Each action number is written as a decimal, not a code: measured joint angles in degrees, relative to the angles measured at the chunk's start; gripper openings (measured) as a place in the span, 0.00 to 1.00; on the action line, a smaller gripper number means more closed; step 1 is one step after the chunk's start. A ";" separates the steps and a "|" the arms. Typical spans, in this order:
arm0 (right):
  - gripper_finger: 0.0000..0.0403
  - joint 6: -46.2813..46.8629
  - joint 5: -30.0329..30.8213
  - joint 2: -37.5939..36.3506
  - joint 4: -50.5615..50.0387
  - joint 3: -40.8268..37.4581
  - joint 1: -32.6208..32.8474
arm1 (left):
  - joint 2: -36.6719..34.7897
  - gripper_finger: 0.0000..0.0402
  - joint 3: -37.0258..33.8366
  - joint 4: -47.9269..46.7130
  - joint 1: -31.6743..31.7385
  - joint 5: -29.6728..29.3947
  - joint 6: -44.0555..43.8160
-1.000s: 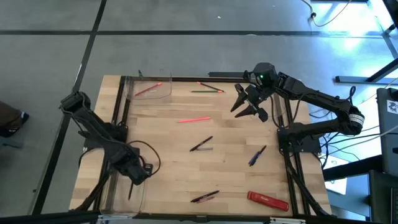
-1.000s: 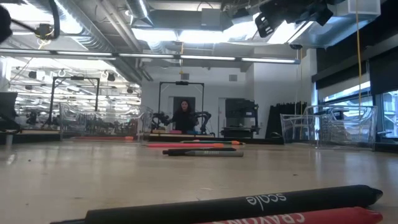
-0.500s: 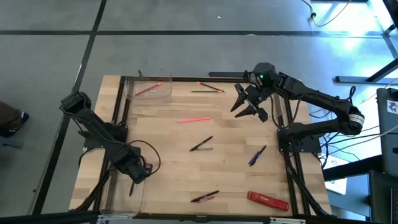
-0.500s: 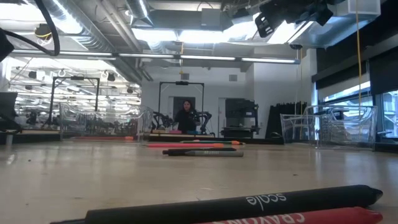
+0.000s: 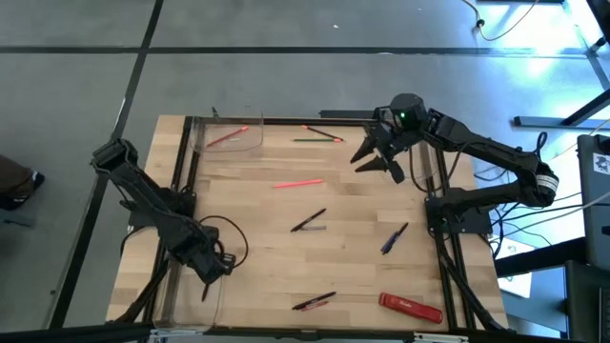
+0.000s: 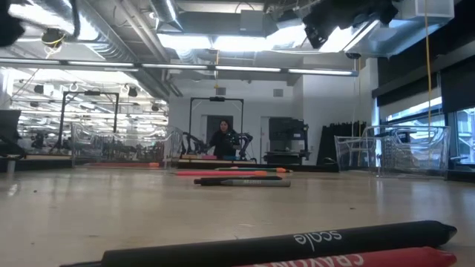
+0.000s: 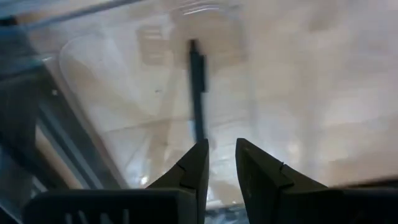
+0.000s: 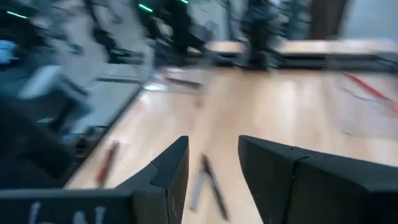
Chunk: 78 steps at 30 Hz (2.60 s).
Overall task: Sort crayons/erasers/pens/pencils in bins
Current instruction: Put the pink pencil into the top left transparent bin
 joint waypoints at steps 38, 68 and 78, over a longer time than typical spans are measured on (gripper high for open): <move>0.35 -12.82 35.43 41.09 -3.76 14.22 11.02 | -0.99 0.19 20.83 -20.28 5.80 -35.30 26.91; 0.35 -12.96 39.16 48.45 -0.54 14.22 11.06 | -0.96 0.19 20.83 -20.25 5.80 -35.43 26.75; 0.35 -12.94 39.37 50.62 -0.07 14.35 11.02 | -0.96 0.18 20.88 -20.23 5.80 -35.46 26.73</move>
